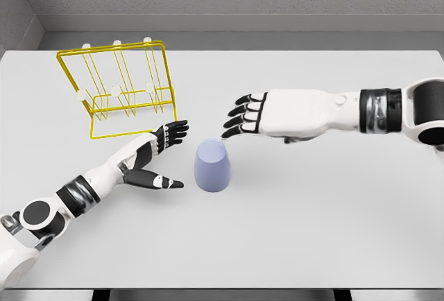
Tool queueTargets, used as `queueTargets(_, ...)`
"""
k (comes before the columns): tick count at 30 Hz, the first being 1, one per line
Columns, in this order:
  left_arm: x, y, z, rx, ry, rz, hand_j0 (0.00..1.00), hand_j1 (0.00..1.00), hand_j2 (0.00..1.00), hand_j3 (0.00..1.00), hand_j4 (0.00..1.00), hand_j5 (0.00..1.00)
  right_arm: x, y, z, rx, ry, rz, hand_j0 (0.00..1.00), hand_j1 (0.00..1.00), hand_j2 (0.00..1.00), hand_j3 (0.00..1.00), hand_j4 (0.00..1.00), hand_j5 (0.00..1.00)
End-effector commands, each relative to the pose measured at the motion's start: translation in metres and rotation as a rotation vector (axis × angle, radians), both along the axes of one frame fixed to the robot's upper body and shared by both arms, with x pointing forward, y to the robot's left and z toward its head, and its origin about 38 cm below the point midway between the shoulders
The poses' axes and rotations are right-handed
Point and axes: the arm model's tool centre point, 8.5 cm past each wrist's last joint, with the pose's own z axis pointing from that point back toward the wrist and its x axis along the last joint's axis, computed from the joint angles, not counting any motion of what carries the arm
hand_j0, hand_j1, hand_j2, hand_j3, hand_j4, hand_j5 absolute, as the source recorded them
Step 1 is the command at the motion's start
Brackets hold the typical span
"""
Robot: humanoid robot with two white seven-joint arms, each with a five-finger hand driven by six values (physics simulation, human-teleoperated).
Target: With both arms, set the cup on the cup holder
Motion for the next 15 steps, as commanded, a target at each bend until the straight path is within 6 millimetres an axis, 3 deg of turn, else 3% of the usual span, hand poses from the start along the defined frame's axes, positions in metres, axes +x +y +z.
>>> queueTargets(1, -0.001, -0.001, -0.001, -0.002, 0.004, -0.001, 1.00, 1.00, 1.00, 1.00, 1.00, 1.00, 0.005, -0.054, 0.063, 0.108, -0.087, -0.120, 1.00, 1.00, 1.00, 1.00, 1.00, 1.00)
queueTargets(4, 0.000, -0.005, 0.000, -0.011, 0.002, -0.005, 1.00, 1.00, 1.00, 1.00, 1.00, 1.00, -0.002, -0.082, 0.060, 0.162, -0.044, -0.180, 1.00, 1.00, 1.00, 1.00, 1.00, 1.00)
queueTargets(7, 0.000, -0.008, 0.000, -0.016, 0.001, -0.010, 1.00, 1.00, 1.00, 1.00, 1.00, 1.00, -0.008, -0.098, 0.039, 0.247, 0.048, -0.220, 1.00, 1.00, 1.00, 1.00, 1.00, 1.00)
queueTargets(9, 0.000, -0.011, -0.001, -0.024, 0.003, -0.012, 1.00, 1.00, 1.00, 1.00, 1.00, 1.00, -0.013, -0.113, 0.015, 0.291, 0.106, -0.282, 1.00, 1.00, 1.00, 1.00, 1.00, 1.00)
queueTargets(13, -0.001, -0.016, -0.001, -0.031, 0.006, -0.018, 1.00, 1.00, 1.00, 1.00, 1.00, 1.00, -0.003, -0.152, -0.023, 0.337, 0.191, -0.435, 1.00, 1.00, 1.00, 1.00, 1.00, 1.00)
queueTargets(15, -0.002, -0.018, -0.002, -0.033, 0.008, -0.024, 1.00, 1.00, 1.00, 1.00, 1.00, 1.00, -0.003, -0.162, -0.022, 0.357, 0.184, -0.466, 1.00, 1.00, 1.00, 1.00, 1.00, 1.00)
